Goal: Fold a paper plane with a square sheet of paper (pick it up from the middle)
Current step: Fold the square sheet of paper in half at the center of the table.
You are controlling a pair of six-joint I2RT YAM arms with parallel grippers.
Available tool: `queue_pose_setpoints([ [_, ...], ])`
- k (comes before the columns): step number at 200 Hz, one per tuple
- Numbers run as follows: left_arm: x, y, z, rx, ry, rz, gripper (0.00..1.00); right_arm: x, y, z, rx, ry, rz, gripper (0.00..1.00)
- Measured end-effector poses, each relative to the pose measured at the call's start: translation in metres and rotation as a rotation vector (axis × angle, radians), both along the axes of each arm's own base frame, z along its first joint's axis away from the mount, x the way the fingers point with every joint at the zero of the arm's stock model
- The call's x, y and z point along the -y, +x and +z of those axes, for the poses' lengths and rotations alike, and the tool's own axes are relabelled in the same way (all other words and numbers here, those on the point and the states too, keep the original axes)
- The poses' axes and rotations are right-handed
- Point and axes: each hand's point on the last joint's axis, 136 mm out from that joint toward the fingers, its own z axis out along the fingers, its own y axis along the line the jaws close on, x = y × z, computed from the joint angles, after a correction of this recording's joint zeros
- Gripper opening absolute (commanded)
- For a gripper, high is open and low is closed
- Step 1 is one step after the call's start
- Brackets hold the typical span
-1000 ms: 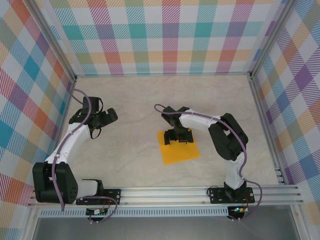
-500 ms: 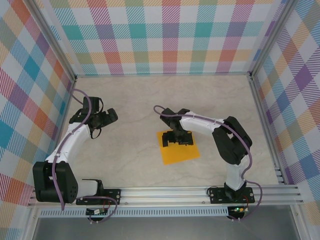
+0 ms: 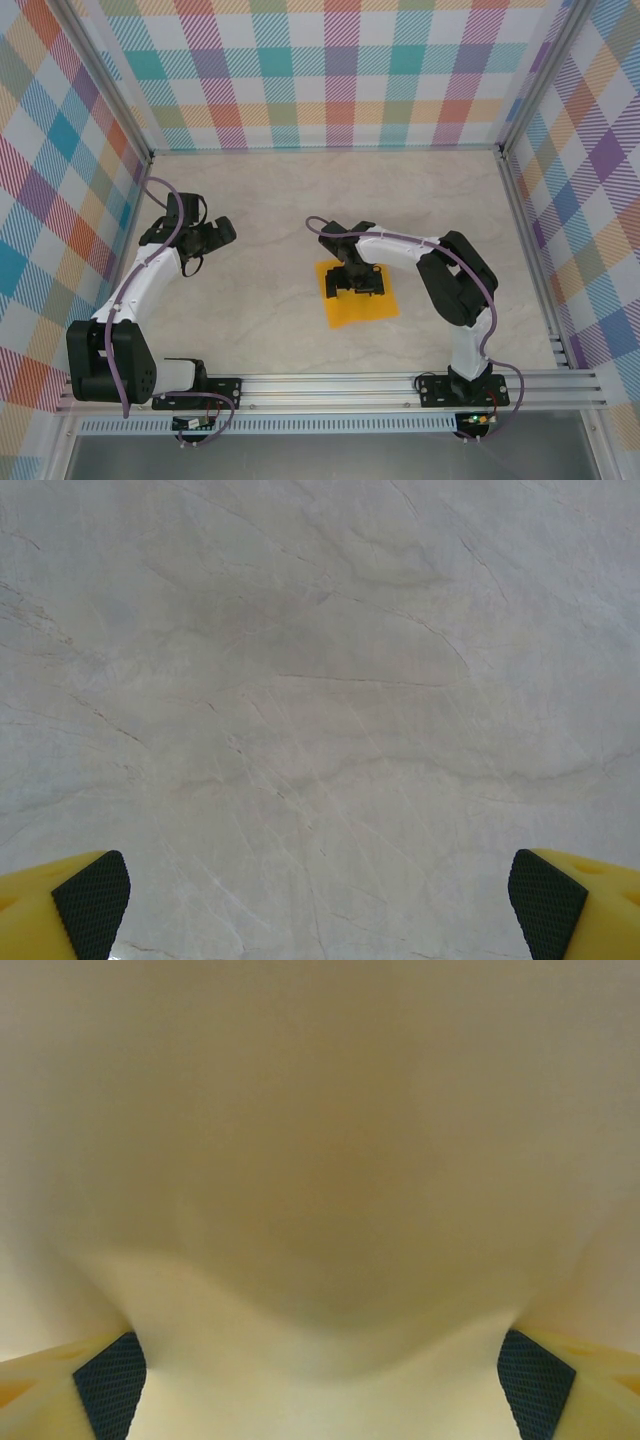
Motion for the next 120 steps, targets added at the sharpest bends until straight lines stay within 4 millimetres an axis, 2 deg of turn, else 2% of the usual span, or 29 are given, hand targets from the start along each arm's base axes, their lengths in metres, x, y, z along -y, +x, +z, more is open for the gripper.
queue_pose_setpoints([
  [51, 0.000, 0.000, 0.000, 0.000, -0.001, 0.000, 1.00, 0.002, 0.001, 0.001, 0.017, 0.004, -0.010, 0.86],
  [100, 0.001, 0.000, 0.000, 0.000, -0.006, -0.004, 1.00, 0.001, 0.003, 0.005, 0.032, 0.005, -0.024, 0.99],
  [120, 0.001, 0.002, 0.001, 0.002, -0.006, -0.004, 1.00, 0.000, 0.010, 0.012, 0.060, 0.002, -0.024, 1.00],
])
